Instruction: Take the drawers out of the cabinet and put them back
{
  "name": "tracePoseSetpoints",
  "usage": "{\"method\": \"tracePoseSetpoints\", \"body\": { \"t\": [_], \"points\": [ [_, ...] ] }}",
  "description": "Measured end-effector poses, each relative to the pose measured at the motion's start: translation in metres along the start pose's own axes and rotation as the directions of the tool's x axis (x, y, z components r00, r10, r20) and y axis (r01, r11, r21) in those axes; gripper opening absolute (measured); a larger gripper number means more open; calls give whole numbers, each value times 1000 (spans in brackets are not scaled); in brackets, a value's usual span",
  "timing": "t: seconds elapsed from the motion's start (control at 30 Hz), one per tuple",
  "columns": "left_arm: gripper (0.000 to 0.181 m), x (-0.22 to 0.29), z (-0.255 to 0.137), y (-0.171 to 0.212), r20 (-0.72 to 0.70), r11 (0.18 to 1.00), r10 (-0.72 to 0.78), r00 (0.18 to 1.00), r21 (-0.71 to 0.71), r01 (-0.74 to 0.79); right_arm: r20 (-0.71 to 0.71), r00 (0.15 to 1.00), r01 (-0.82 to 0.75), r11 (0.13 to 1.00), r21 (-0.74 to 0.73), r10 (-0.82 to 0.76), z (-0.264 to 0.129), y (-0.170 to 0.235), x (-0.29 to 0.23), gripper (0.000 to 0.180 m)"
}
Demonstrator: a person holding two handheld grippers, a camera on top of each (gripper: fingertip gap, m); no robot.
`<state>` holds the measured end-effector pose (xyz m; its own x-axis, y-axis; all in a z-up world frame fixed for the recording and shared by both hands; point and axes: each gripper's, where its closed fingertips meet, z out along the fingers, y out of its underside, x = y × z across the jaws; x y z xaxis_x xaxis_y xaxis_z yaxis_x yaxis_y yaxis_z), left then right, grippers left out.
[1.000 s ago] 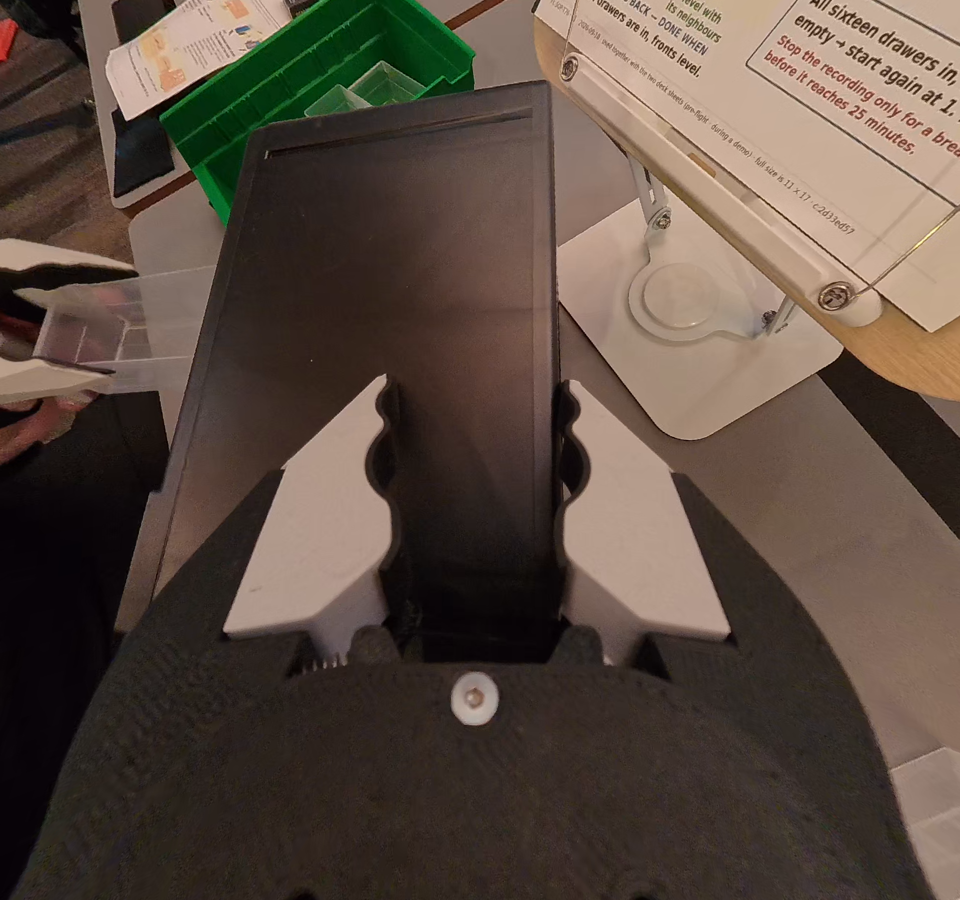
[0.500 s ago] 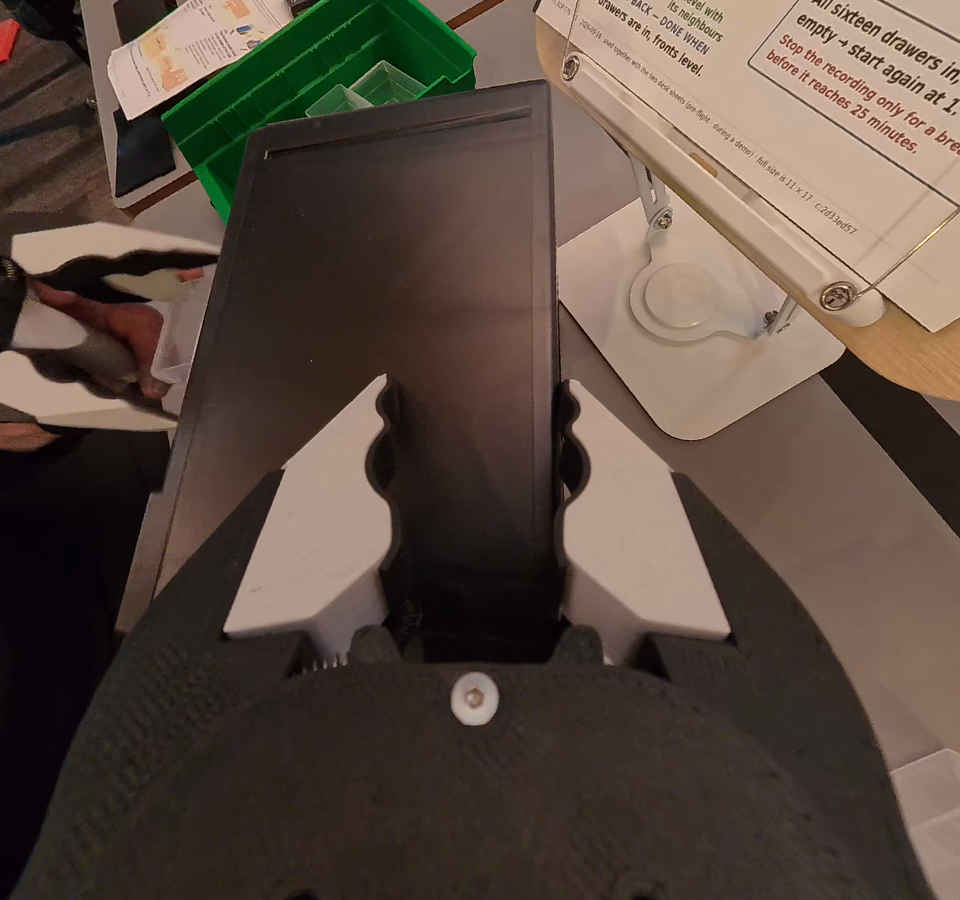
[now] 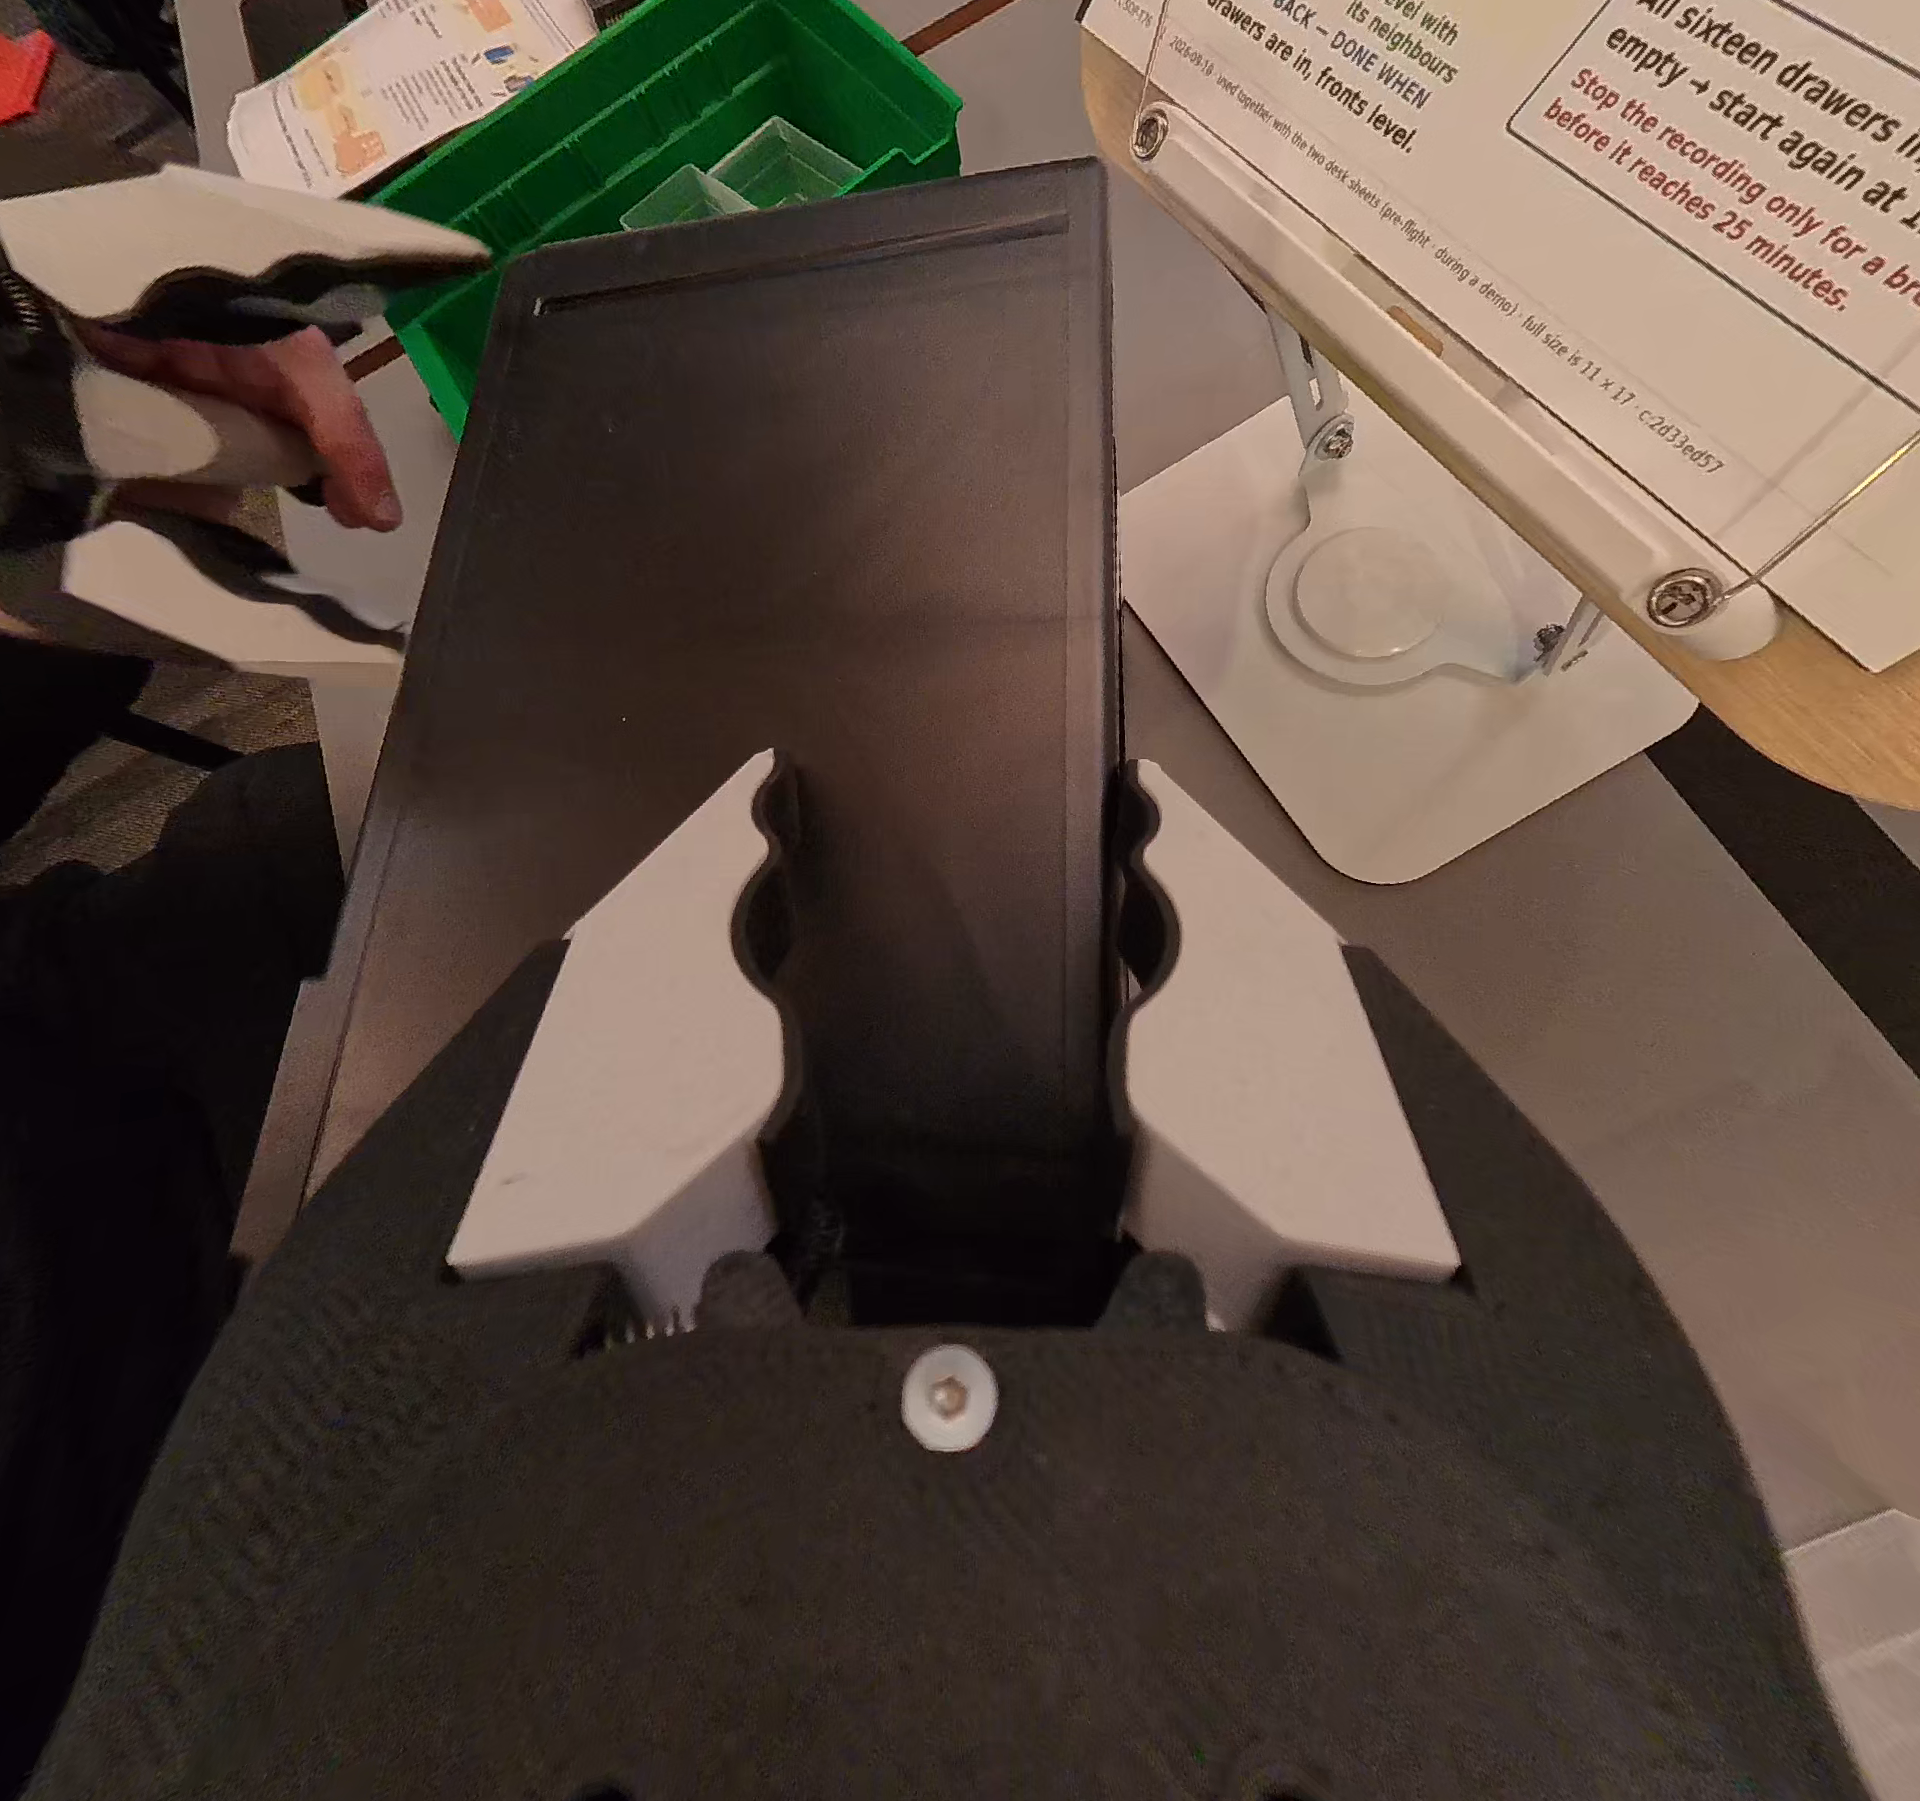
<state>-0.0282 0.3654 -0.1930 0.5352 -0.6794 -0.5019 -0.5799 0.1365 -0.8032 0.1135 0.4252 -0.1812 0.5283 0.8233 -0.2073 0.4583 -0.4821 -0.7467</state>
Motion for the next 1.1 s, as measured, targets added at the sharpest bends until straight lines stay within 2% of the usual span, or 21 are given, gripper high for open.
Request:
{"method": "tracePoseSetpoints", "body": {
  "t": [0.1, 0.23, 0.33, 0.43, 0.5, 0.53, 0.63, 0.73, 0.83, 0.93, 1.0, 1.03, 1.1],
  "points": [
    [101, -15, 26, -1, 101, 998, 57, 993, -44, -53, 0, 1000, 0, 1000, -1, 0, 0, 0, 0, 61],
    [112, -12, 36, -3, 95, 994, 76, 993, -83, -68, 1, 1000, 4, 1000, -2, -4, 0, 0, 0, 61],
    [120, -17, 19, 11, 84, 982, 127, 988, -151, -113, 3, 1000, 4, 1000, 0, -4, 0, 0, 0, 61],
    [113, -49, -16, 25, 117, 984, 95, 989, -160, -76, 5, 1000, 4, 1000, 1, -4, 0, 0, 0, 61],
    [107, -78, -40, 59, 93, 967, 7, 996, -255, 17, 7, 1000, 5, 1000, 2, -5, 0, 0, 0, 61],
    [110, -92, -49, 84, 81, 940, -31, 996, -335, 57, 9, 1000, 5, 1000, 2, -5, 0, 0, 0, 61],
    [103, -130, -68, 167, 73, 837, -34, 997, -543, 68, 13, 1000, 4, 1000, 2, -4, 0, 0, 0, 61],
    [103, -142, -67, 238, 2, 736, -56, 998, -676, 43, 14, 1000, 1, 1000, 3, -1, 0, 0, 0, 61],
    [98, -133, -54, 282, -82, 675, -77, 994, -738, -9, 15, 1000, -3, 1000, 4, 3, 1, 0, 0, 60],
    [86, -126, -44, 310, -146, 615, -58, 988, -785, -80, 18, 1000, -6, 1000, 3, 6, 1, 0, 0, 61],
    [61, -120, -37, 319, -182, 599, -81, 980, -795, -98, 20, 1000, -8, 1000, 3, 8, 1, 0, 0, 61],
    [43, -118, -36, 324, -201, 583, -84, 976, -804, -115, 21, 1000, -9, 1000, 3, 9, 1, 0, 0, 61],
    [28, -120, -33, 326, -200, 587, -88, 976, -802, -111, 22, 1000, -10, 1000, 2, 10, 1, 0, 0, 61]
  ]
}}
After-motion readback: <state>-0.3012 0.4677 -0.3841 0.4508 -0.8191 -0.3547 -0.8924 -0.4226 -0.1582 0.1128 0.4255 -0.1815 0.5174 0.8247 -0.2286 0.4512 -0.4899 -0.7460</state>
